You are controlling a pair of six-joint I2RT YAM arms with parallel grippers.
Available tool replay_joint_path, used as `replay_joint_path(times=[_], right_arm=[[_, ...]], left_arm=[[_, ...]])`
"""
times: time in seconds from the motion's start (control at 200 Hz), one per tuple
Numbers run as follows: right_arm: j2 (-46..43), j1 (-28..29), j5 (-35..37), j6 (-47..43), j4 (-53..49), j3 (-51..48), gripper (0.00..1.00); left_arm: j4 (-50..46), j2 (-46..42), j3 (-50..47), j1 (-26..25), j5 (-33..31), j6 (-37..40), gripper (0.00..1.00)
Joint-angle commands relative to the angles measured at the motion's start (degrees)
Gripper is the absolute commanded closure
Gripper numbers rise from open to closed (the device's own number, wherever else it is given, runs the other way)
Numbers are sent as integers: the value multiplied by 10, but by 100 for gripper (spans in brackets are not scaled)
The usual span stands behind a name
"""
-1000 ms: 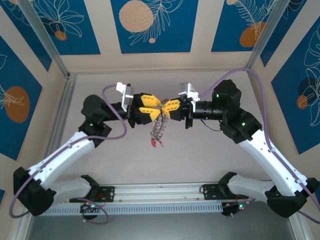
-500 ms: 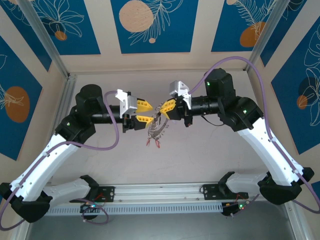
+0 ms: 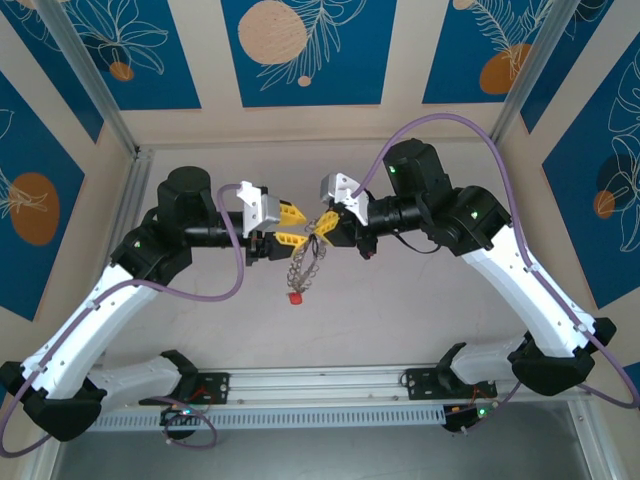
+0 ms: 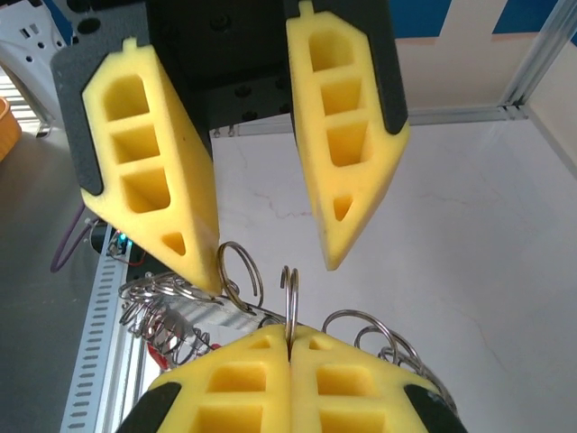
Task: Put the keys on the keyring
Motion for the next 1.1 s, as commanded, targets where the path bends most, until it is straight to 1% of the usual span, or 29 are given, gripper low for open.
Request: replay_joint_path(times=[0.0, 0.11, 0.435, 0.47, 0.5, 0.515, 0.55, 0.555, 0.655, 0.84, 1.015, 1.09], right_arm=[[-3, 3, -15, -9, 2, 19, 100], [-7, 3, -24, -7, 7, 15, 100], [-11, 2, -34, 1, 25, 2, 100], [-12, 1, -34, 1, 27, 1, 100], [-12, 1, -34, 0, 29, 0, 100], [-13, 1, -34, 1, 30, 0, 100], [-14, 0, -36, 2, 32, -1, 100], [-14, 0, -36, 2, 32, -2, 100], [-20, -4, -47, 9, 46, -9, 100], [-35, -14, -60, 22, 72, -34, 100], [-51, -20, -78, 43, 104, -64, 100], [-61, -24, -84, 51, 120, -79, 96]], left_arm=[[35, 6, 1, -4, 10, -7, 65], [48, 13, -1, -4, 18, -16, 71], [50, 22, 0, -5, 12, -14, 74], [50, 22, -1, -5, 13, -13, 77], [48, 23, -1, -5, 13, -14, 81], [48, 23, -1, -5, 14, -14, 85], [45, 24, 0, -5, 18, -14, 99], [44, 25, 1, -5, 18, -14, 100], [50, 25, -2, -6, 34, -23, 100], [166, 6, -49, -4, 49, -100, 100], [306, 2, -96, -4, 61, -192, 100], [342, 2, -109, -4, 56, -212, 100]])
